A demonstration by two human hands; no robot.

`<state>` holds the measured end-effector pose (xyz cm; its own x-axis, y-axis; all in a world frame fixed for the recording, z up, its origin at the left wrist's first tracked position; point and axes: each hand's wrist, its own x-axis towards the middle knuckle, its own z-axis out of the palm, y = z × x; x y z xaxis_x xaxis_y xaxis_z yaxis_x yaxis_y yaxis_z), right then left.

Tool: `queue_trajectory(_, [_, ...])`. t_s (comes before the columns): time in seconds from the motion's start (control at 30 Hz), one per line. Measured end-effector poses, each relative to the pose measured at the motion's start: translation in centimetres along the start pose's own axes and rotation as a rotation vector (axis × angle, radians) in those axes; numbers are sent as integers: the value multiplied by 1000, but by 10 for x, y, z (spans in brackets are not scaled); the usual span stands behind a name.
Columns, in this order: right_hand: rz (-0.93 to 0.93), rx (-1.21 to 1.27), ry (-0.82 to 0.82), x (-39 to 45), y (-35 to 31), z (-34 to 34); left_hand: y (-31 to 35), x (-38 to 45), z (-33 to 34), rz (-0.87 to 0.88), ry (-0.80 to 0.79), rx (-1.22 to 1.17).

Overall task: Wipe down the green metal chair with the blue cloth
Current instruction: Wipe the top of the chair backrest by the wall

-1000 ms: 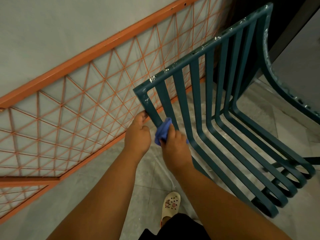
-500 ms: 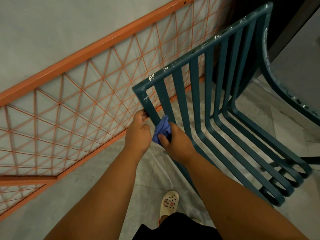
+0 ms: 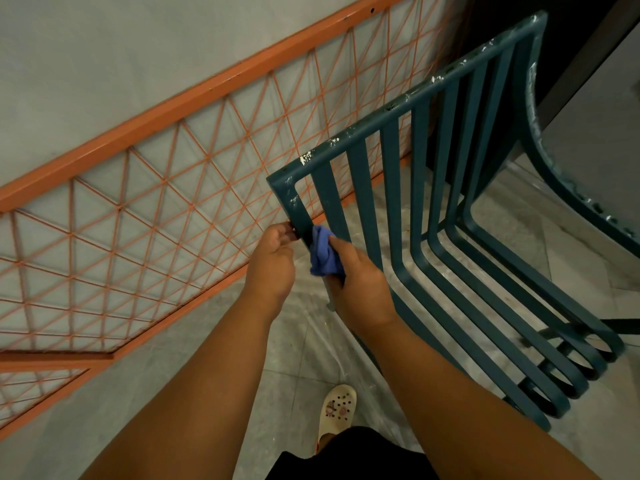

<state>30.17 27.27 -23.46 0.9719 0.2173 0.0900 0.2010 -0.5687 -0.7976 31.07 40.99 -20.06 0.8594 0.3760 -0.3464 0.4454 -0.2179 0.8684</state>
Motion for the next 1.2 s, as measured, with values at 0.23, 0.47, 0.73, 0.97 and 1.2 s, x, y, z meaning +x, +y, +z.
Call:
queue_trajectory(0.23, [-259,94,293,38,-43,6,6,1,-2,46,75,-66])
queue_trajectory(0.47, [-374,-246,289,67,-58,23,11,1,-6,65,147,-119])
queue_trajectory(0.73, [-527,-275,217,64,-29,19,14,0,-8,48,184,-76])
queue_trajectory(0.97, [-409,-200,29,38,0,15,21,0,-13,-21,206,-145])
queue_trajectory(1.2, [-423,-79,213,55,-45,19,19,-1,-14,69,201,-131])
